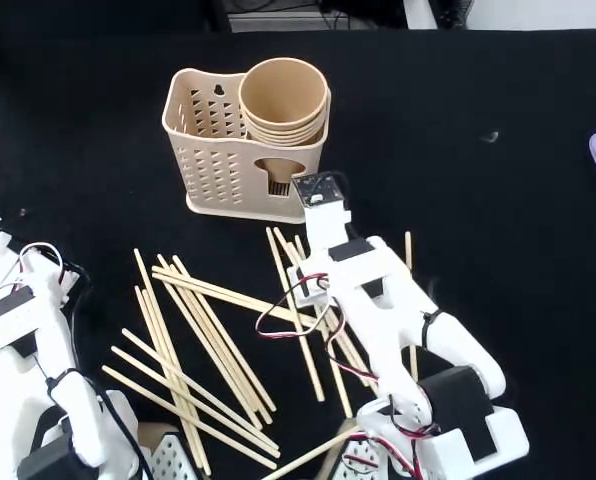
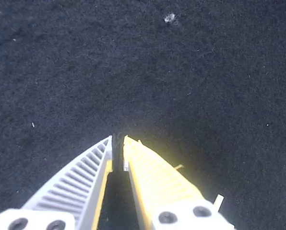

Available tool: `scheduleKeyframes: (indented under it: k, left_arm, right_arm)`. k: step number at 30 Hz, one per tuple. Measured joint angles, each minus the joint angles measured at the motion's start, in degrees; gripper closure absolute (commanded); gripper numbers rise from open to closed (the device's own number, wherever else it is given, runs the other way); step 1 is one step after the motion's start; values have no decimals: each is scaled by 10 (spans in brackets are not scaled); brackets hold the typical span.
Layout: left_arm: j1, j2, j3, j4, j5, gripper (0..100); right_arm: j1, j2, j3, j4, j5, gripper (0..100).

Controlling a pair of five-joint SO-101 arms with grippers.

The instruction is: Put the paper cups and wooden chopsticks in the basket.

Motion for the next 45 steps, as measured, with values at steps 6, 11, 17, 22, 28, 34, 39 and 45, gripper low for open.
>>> scheduleKeyframes:
  k: [6,11,17,22,28,34,39,45]
  left_arm:
    - [0,0,0,0,0,948]
    - [0,0,0,0,0,948]
    - [0,0,0,0,0,948]
    - [0,0,0,0,0,948]
    - [0,0,0,0,0,948]
    - [0,0,0,0,0,948]
    - [0,0,0,0,0,948]
    - [0,0,0,0,0,948]
  right_arm:
    - [0,-18,0,0,26,980]
    - [0,-41,2,39,37,835]
    - [0,-41,2,61,71,883]
    - [0,-29,2,61,75,884]
    - [1,-4,1,59,76,993]
    - [4,-4,1,59,76,988]
    - [4,-4,1,62,80,988]
    - [29,-76,1,106,120,988]
